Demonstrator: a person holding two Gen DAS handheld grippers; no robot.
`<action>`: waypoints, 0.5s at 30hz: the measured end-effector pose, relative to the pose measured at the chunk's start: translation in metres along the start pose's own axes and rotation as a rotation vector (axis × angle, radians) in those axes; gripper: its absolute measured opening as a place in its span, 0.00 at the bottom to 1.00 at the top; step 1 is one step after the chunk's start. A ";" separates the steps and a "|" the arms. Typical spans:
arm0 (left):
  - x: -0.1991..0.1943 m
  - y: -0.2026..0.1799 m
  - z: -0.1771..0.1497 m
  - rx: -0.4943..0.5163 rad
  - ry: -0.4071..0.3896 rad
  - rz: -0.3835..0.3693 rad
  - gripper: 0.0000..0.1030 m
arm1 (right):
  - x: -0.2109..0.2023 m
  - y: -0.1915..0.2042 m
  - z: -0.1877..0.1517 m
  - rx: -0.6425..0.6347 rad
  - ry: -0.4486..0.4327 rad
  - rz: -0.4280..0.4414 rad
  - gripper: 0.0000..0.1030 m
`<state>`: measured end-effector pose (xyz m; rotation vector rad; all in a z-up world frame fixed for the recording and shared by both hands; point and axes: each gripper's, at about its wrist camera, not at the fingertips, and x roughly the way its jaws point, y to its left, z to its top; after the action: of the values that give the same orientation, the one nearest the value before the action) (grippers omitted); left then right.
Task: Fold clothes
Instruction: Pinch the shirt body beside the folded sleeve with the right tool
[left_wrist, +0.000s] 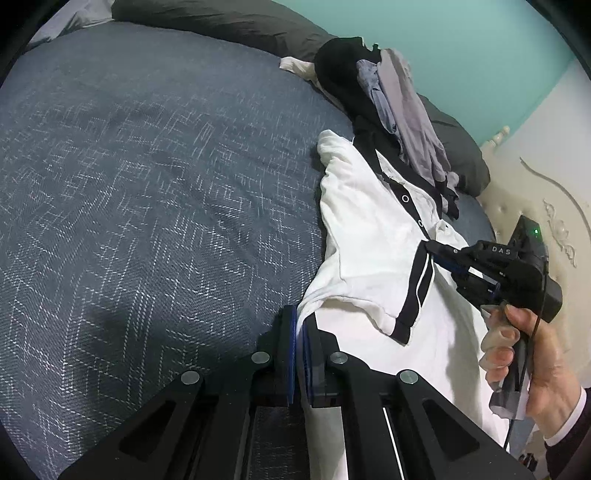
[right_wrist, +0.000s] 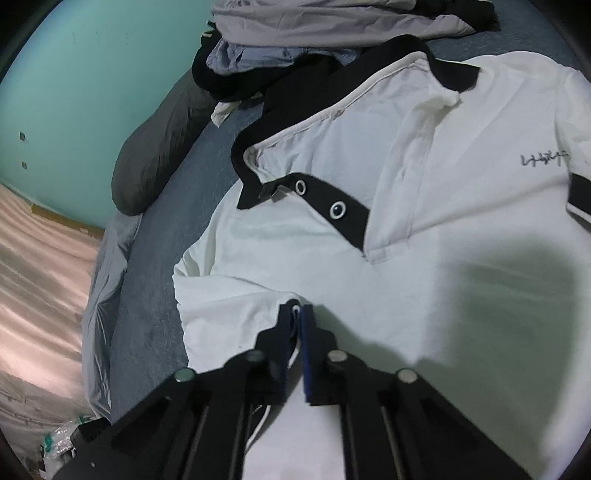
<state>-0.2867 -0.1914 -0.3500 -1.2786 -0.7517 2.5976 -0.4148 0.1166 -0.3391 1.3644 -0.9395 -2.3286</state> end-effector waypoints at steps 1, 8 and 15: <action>0.000 0.000 0.000 -0.002 0.000 -0.001 0.04 | -0.001 -0.003 0.000 0.008 -0.006 -0.003 0.03; 0.001 0.002 0.000 -0.008 0.003 -0.005 0.04 | 0.000 -0.011 -0.001 0.005 0.017 -0.001 0.03; -0.002 0.005 -0.002 -0.025 0.005 -0.019 0.05 | -0.018 -0.004 0.018 -0.025 -0.018 -0.083 0.10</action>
<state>-0.2837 -0.1956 -0.3518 -1.2774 -0.7939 2.5771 -0.4200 0.1363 -0.3233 1.3999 -0.8725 -2.4089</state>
